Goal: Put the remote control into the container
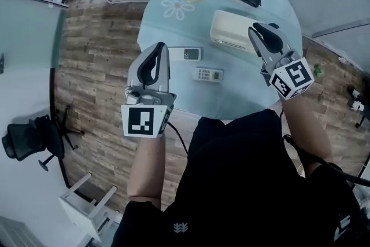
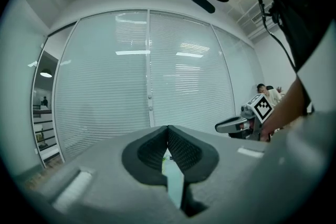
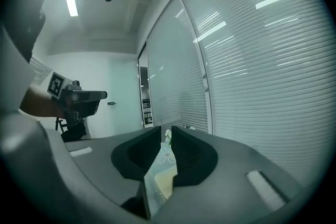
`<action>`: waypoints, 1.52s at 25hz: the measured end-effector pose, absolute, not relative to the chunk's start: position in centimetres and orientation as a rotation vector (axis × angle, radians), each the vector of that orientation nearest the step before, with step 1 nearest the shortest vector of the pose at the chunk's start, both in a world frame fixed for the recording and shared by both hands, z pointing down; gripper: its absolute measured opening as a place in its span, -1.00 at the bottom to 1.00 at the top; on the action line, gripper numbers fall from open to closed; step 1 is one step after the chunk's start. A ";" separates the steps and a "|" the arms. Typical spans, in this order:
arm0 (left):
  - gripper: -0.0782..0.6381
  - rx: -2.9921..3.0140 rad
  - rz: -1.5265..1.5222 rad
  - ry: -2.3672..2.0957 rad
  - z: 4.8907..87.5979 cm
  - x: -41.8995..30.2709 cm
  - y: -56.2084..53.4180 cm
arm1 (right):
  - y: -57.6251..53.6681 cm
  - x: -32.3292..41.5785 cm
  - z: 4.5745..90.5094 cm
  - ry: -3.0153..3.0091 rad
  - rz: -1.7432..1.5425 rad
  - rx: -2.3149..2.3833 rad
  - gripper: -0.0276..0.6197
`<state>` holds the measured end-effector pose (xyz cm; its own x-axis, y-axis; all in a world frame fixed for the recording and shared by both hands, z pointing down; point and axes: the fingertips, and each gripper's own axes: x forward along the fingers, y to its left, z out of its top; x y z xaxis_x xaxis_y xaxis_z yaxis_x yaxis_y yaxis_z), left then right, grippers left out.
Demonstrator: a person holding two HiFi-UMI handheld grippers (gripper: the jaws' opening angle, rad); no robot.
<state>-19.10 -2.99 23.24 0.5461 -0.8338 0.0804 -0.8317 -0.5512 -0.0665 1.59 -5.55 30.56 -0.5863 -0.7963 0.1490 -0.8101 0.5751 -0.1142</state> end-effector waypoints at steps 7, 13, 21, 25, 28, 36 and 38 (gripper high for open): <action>-0.78 -2.838 -0.163 1.291 24.8 -23.5 -2.0 | -2.6 -3.7 30.3 -2.641 0.247 1.470 -0.71; -0.78 -2.910 -0.199 1.209 27.2 -24.8 -2.6 | -0.8 -5.2 30.3 -2.608 0.255 1.480 -0.73; -0.78 -2.921 -0.265 1.142 29.0 -23.9 -2.5 | 0.9 -7.0 32.4 -2.616 0.284 1.440 -0.73; -0.78 -2.937 -0.301 1.152 30.9 -23.2 -1.7 | 1.3 -7.7 33.9 -2.646 0.277 1.386 -0.73; -0.78 -2.966 -0.343 1.127 33.0 -22.6 -1.0 | 1.7 -8.0 36.0 -2.651 0.326 1.358 -0.73; -0.78 -2.947 -0.586 0.804 40.1 -19.6 1.5 | 2.5 -7.9 41.1 -2.644 0.398 1.312 -0.73; -0.78 -2.957 -0.600 0.769 41.5 -19.1 2.1 | 2.9 -8.0 42.2 -2.634 0.407 1.312 -0.73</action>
